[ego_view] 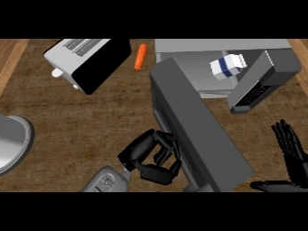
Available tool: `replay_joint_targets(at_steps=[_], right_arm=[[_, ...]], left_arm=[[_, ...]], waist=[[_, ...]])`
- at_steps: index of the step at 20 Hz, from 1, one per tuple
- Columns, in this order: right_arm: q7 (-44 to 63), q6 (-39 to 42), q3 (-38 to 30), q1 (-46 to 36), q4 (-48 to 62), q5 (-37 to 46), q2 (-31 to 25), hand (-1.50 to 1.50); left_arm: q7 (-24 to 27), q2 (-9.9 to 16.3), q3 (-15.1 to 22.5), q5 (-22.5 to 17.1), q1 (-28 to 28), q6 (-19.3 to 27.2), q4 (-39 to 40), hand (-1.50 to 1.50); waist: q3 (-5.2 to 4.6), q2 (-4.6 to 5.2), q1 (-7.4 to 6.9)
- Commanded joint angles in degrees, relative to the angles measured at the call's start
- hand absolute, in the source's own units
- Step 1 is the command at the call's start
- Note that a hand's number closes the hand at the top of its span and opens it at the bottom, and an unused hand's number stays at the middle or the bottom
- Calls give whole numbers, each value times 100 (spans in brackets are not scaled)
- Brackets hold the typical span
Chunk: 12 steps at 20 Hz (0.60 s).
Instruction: Pick up the milk, place it into the microwave and close the microwave
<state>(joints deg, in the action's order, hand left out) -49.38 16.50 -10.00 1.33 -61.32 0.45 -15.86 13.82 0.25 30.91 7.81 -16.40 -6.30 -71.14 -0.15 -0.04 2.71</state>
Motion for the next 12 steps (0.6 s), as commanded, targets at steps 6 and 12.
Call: replay_joint_targets(at_steps=[6,12], right_arm=[[251,1063,147,603,-1477,-852,-276,-150],[915,1257,91,679,-2310,-1411,-636,-150]], left_arm=[[1211,-23,1107,-1162,-859,1861,1644,150],[1484,-23,1796,-1966,-1127,2368,2184,150]], waist=[[-14,63,294],[-19,103,442]])
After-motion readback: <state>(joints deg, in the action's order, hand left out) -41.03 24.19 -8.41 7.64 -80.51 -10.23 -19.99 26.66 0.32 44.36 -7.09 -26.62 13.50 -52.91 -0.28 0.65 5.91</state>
